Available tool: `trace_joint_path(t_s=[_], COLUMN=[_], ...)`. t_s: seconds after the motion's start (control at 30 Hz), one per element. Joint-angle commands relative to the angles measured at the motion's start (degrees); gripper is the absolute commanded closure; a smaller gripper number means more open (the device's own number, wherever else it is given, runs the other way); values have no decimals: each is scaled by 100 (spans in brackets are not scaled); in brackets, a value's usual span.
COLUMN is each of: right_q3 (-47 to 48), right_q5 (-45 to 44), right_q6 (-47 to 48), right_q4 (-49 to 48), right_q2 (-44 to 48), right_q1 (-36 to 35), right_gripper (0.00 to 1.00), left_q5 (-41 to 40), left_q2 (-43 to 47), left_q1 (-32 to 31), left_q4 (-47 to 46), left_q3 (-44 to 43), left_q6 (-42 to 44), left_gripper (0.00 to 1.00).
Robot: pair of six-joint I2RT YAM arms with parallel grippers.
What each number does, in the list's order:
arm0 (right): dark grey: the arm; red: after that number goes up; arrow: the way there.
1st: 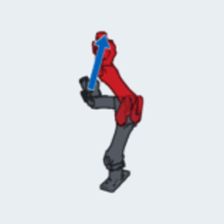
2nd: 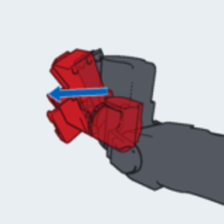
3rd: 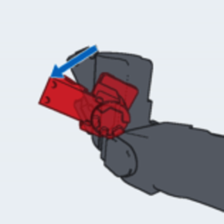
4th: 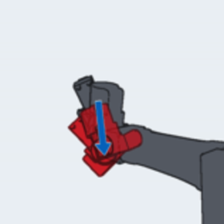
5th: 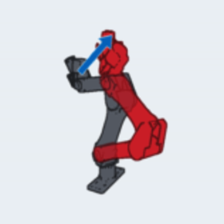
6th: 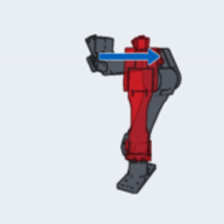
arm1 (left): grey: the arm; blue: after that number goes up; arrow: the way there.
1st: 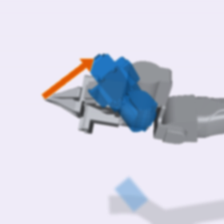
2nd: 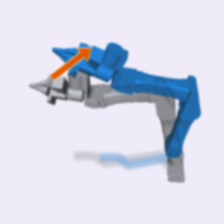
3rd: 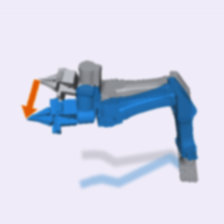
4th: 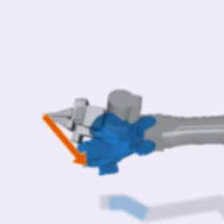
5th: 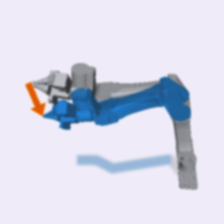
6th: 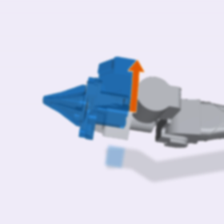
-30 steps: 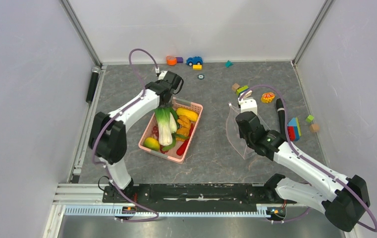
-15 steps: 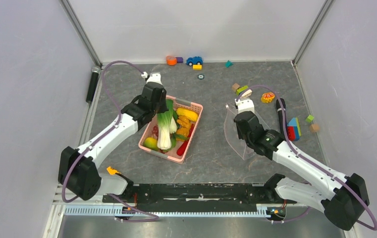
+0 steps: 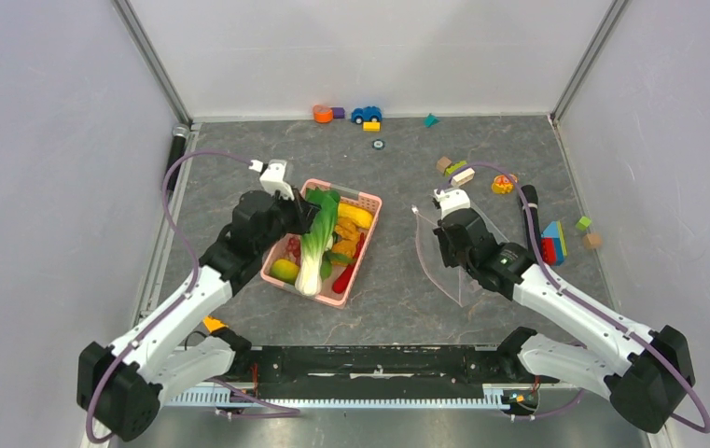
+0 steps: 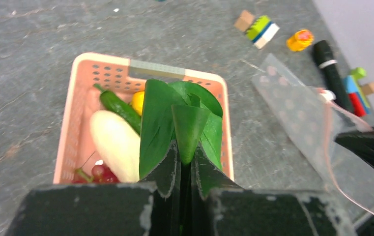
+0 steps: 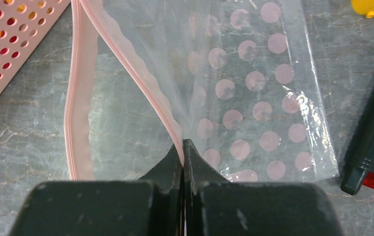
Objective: Place the food in the zip-top bag and seal the zipper
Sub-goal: Place the fake vegetable in the zipper food storage bag.
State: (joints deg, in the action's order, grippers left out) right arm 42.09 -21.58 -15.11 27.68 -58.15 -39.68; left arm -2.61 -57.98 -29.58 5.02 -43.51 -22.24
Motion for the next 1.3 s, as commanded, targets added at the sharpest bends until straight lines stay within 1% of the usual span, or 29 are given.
trace_joint_path(t_s=[0.0, 0.17, 0.27, 0.33, 0.5, 0.63, 0.7, 0.8, 0.87, 1.0, 1.1, 1.2, 1.27], right_q3=[351, 594, 880, 1124, 1723, 2167, 2309, 2514, 2626, 2626, 2580, 2512, 2447], right_q5=[500, 701, 1054, 1336, 2001, 2466, 2597, 2644, 2646, 2676, 2784, 2927, 3109], right_q6=[86, 84, 102, 130, 165, 266, 374, 456, 475, 434, 324, 117, -20], right_q4=[165, 547, 909, 1160, 1641, 1985, 2034, 2072, 2107, 2102, 1995, 1812, 1679], right_q2=[-63, -128, -216, -268, -400, -637, -735, -859, -911, -935, -935, -853, -806], right_q1=[19, 13, 8, 12, 14, 13, 13, 12, 12, 15, 11, 17, 13], right_gripper=[100, 100, 100, 100, 100, 100, 100, 100, 100, 100, 100, 100, 100], left_q5=[1044, 1527, 1751, 2068, 2963, 3721, 4102, 4466, 4479, 3867, 3569, 3288, 3292], left_q2=[788, 1620, 1871, 1936, 1845, 1609, 1419, 1120, 936, 604, 227, -227, -577], left_q1=[40, 40, 40, 40, 30, 31, 7, -101, -213, -598, -994, -1324, -1415], left_q4=[-1297, -1748, -1922, -2046, -2897, -3671, -4145, -4833, -5136, -5821, -6213, -6274, -6529], left_q3=[687, 1313, 1520, 1554, 1471, 1225, 1032, 767, 584, 341, 74, -287, -520], left_q6=[278, 476, 571, 592, 383, 73, -198, -591, -773, -949, -657, -315, -421], left_gripper=[98, 98, 98, 98, 98, 98, 98, 98, 98, 98, 98, 98, 98])
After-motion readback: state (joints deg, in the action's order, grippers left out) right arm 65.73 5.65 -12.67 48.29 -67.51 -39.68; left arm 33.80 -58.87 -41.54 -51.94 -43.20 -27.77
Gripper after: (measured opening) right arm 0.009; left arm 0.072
